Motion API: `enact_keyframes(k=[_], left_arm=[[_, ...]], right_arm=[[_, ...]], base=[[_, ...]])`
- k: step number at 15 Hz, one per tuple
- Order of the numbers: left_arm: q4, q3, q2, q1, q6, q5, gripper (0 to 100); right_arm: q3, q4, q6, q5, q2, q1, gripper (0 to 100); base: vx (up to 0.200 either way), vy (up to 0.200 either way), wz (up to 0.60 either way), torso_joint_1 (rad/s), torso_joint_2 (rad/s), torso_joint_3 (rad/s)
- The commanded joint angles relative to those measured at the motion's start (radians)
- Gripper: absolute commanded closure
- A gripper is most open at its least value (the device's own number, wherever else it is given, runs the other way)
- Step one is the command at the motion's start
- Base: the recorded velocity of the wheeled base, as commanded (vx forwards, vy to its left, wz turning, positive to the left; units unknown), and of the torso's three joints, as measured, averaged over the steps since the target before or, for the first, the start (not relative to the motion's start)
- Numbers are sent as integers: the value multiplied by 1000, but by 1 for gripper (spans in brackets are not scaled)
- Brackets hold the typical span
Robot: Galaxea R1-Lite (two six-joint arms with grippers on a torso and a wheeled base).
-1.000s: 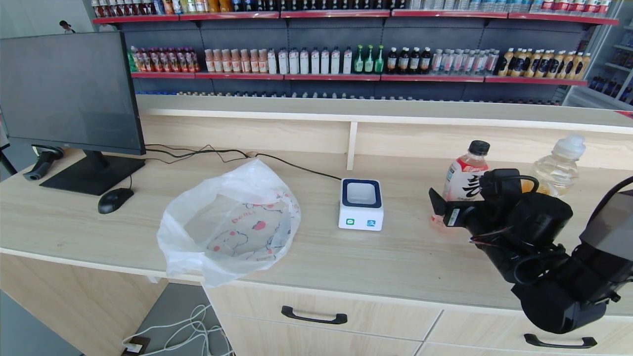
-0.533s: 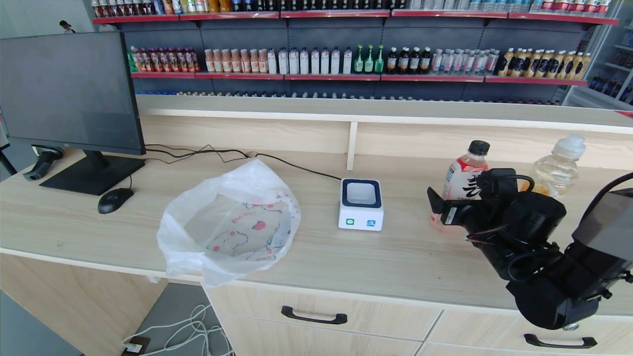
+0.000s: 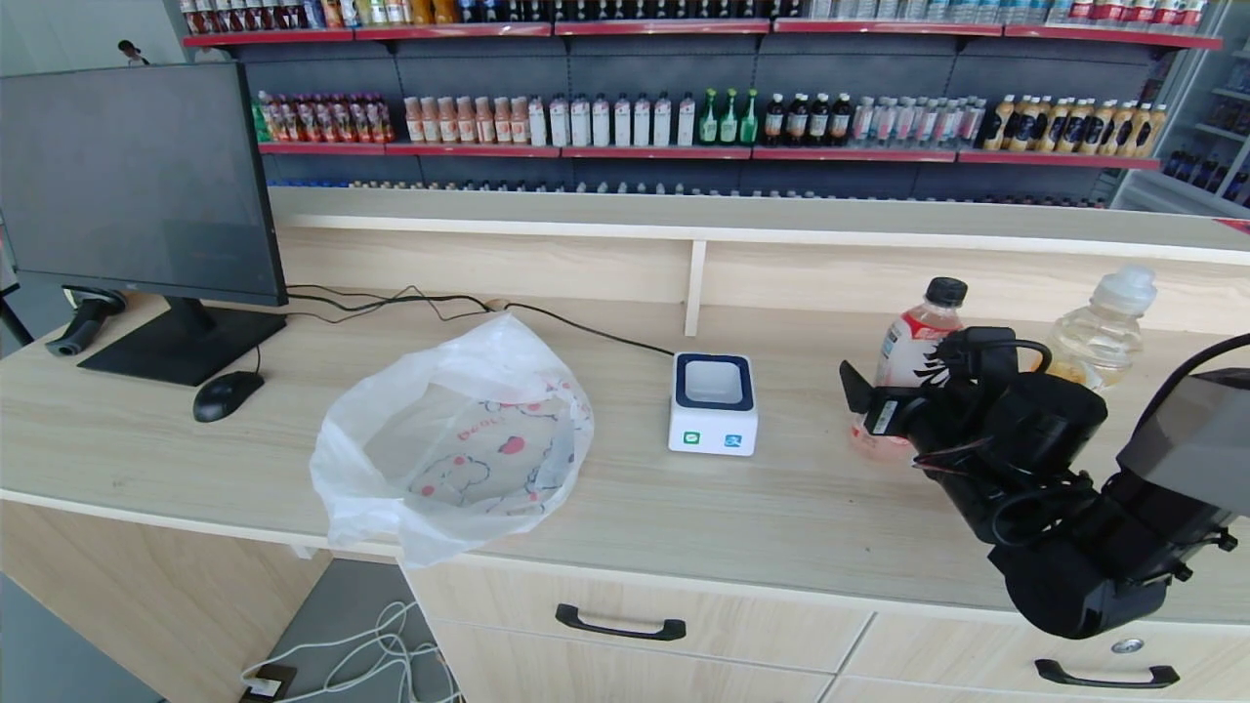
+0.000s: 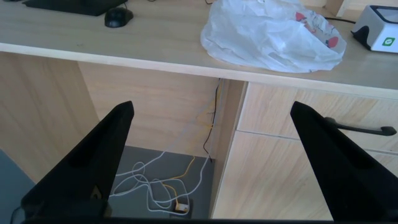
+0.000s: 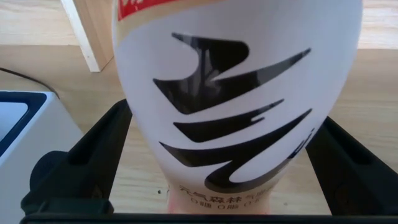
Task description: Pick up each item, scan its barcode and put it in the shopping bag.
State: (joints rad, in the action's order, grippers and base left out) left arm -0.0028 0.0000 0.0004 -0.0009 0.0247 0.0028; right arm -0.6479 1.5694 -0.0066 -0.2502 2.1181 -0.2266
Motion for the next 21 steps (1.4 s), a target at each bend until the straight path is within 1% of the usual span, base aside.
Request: enact_keyframes(k=[1, 6, 7, 21], left_arm=[[0, 0, 0, 1, 0, 0, 0], [0, 0, 0, 1, 0, 0, 0], [0, 0, 0, 1, 0, 0, 0], [0, 0, 0, 1, 0, 0, 0]], right_arm=[[-4, 1, -1, 0, 3, 0, 0], [-7, 1, -1, 0, 13, 1, 0], [-9, 1, -1, 0, 13, 1, 100], [-18, 1, -3, 0, -10, 0, 100]], base=[[0, 0, 0, 0, 0, 0], [0, 0, 0, 0, 0, 0], [0, 0, 0, 0, 0, 0], [0, 0, 0, 0, 0, 0]])
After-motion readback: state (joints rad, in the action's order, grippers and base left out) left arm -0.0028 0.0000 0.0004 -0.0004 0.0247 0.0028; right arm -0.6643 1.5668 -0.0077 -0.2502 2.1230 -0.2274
